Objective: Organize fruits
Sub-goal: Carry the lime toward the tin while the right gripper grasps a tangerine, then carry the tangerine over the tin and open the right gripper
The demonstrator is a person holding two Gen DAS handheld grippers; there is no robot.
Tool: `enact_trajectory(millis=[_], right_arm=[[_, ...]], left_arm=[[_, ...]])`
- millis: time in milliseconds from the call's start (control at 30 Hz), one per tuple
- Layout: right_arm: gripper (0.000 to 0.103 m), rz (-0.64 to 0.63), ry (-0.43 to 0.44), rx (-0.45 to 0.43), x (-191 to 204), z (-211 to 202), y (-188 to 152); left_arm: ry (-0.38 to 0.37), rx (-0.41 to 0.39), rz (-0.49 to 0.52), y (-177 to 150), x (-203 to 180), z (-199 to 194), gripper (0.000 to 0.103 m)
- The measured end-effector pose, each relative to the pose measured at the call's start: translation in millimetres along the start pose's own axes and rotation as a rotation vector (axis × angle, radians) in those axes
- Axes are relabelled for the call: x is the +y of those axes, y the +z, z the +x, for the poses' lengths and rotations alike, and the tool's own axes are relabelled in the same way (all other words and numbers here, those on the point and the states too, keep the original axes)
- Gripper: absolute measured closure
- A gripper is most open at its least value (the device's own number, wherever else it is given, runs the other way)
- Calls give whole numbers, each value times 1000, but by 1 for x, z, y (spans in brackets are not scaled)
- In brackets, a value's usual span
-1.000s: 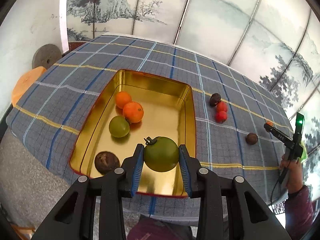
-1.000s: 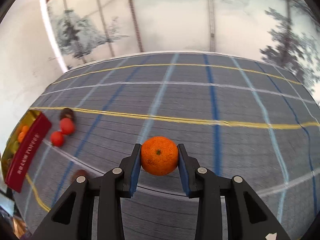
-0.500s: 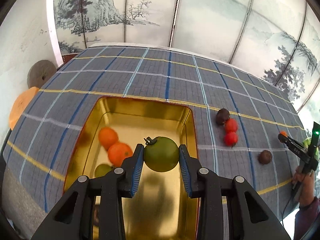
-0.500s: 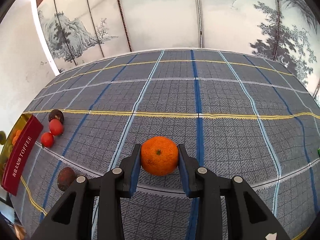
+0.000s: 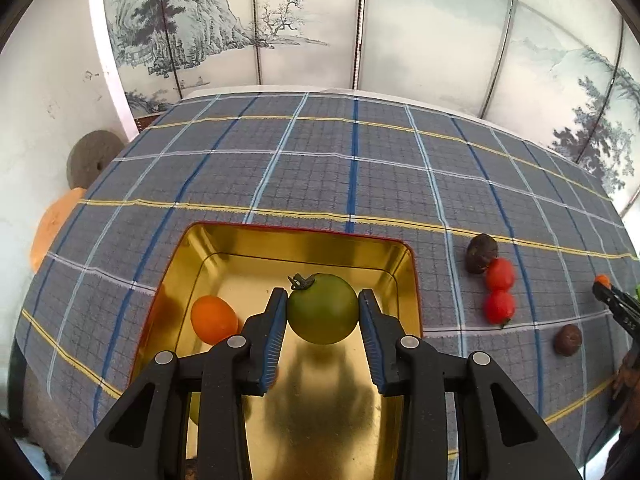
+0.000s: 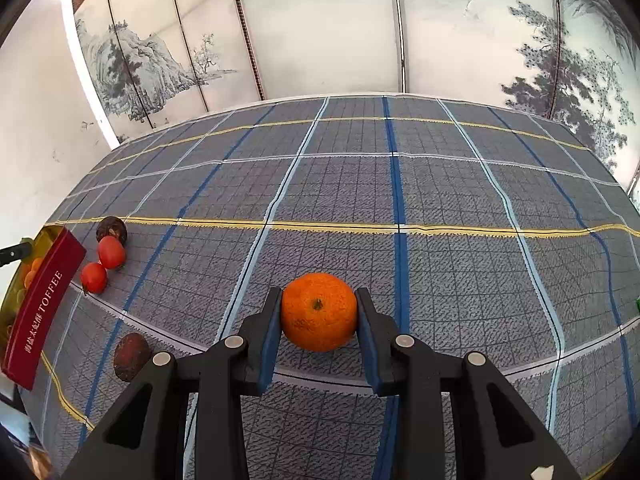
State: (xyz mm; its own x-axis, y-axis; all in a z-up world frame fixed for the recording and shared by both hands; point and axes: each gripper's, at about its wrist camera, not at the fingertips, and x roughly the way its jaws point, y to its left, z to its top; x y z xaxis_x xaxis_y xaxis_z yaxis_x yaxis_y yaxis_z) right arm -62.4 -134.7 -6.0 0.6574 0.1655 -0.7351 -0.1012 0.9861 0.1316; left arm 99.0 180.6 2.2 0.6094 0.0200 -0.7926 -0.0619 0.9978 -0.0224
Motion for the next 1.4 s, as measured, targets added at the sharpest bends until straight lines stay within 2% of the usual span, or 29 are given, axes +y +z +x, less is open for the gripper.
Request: enact_trajectory(millis=[200,233,333,367,533,1133,1300,1400], right_arm=[[70,4,-2,2,-1,0,0],[70,3,-1,1,-1,0,0],[70,0,-5,1,-1,0,0],[70,0,-6,2,-1,1,0],[70,1,-7,-1,-1,1,0],[70,13,-26,-10,1,-19,-15],[70,-16,32,-44,28,-41,-12],[70,-70,101,-64,65,-54,-8]], left_arm=[[63,-16,3,1,3,0,63],[76,-25,3,1,4,-2,59],[105,-58,0,1,5,-9,37],[117,-73,2,0,5,-12,36],[147,-107,28,-3,1,-24,36],[158,-140,6,-41,2,-69,35],[178,-145,13,-50,5,-77,34],[186,-152,-2,-57,12,-83,34]])
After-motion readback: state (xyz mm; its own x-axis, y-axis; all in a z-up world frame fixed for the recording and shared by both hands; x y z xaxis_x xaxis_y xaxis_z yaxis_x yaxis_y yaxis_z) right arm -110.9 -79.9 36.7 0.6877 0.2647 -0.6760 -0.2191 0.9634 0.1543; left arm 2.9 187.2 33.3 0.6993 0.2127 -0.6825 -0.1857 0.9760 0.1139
